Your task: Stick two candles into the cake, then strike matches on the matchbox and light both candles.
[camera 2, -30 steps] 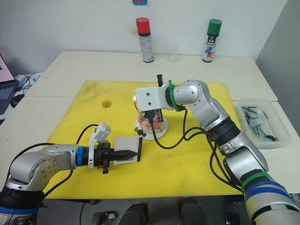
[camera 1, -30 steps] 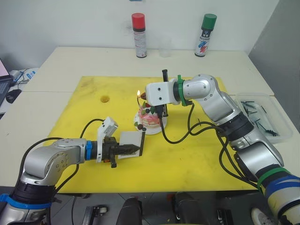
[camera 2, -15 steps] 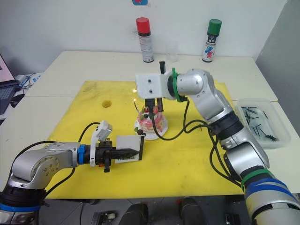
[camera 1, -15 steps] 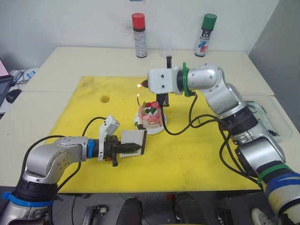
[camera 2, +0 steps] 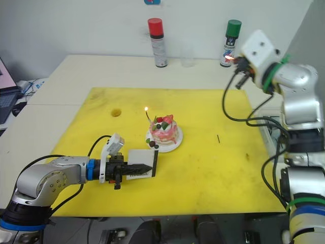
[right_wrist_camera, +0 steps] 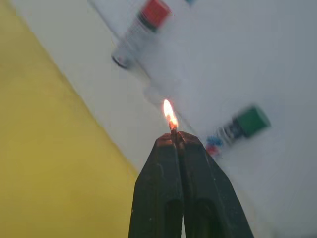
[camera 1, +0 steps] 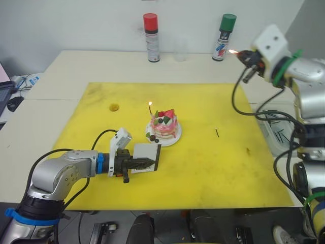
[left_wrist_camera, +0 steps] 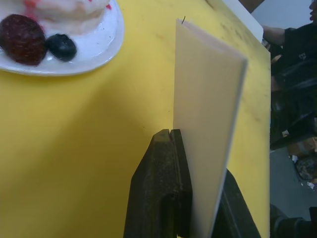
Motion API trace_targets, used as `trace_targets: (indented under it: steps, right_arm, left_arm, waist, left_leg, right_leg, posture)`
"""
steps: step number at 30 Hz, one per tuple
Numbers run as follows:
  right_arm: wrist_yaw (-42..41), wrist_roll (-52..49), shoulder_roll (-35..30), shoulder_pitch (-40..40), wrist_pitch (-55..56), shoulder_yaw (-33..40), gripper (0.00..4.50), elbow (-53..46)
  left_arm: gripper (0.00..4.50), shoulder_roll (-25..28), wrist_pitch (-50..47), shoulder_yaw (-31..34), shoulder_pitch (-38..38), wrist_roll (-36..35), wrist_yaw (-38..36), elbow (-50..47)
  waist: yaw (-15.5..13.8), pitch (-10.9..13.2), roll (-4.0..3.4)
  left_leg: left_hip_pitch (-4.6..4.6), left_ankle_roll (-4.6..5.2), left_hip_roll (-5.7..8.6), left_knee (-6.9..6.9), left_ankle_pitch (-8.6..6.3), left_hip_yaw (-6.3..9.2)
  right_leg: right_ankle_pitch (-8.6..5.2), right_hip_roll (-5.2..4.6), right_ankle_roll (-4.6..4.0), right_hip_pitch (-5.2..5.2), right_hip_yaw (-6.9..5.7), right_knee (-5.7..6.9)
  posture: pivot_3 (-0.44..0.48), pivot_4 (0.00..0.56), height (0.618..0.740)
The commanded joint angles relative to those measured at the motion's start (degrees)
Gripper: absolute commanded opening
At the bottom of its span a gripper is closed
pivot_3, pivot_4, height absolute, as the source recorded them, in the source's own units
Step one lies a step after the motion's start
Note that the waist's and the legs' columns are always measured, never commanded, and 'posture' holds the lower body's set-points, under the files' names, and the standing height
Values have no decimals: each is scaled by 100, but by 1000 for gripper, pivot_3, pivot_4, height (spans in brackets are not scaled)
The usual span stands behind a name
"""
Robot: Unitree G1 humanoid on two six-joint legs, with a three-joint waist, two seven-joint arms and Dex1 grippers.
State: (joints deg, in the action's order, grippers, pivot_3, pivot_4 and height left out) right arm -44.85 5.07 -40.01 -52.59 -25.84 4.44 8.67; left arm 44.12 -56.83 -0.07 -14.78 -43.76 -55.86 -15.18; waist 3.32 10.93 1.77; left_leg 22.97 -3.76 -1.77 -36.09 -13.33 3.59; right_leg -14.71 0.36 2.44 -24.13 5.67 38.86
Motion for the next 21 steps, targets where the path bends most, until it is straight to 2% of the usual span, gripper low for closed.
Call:
trace_targets:
  steps: [1,6,12,15,21]
  right_arm:
    - [413,-326,-347,974,-1390,1283,9,-1004]
    - [783,-572,-390,2055,-2460,2001,9,-1476]
    - [982,-887,-377,2657,-3289,2189,9,-1296]
    - [1191,-1094,-225,2544,-3555,2256,659,-1161]
    - [1583,-1322,-216,2228,-3290,2328,2811,-1273]
  left_arm:
    - [0,-72,48,50,76,-101,-9,-190]
    - [0,-124,63,43,176,-103,26,-244]
    - [0,-177,66,56,185,-95,59,-240]
    - [0,-185,69,79,257,-105,89,-292]
    - [0,-168,68,138,347,-124,121,-340]
  waist:
    - [-7,0,0]
    - [62,2,-7]
    - [99,2,-8]
    - [138,2,-8]
    - [148,3,-10]
  left_leg:
    - [-1,0,0,3,0,3]
    - [-10,0,0,-1,0,-15]
    - [-19,7,0,-14,5,-20]
    - [-17,8,0,-20,5,-27]
    - [-12,7,0,-17,5,-29]
  right_leg:
    - [-3,1,0,1,-2,1]
    - [-18,1,25,2,16,3]
    - [-10,3,40,10,24,5]
    - [-8,3,44,10,30,5]
    - [-9,3,45,6,31,4]
  posture:
    - [0,150,740]
    - [0,150,740]
    - [0,150,740]
    - [0,150,740]
    - [0,150,740]
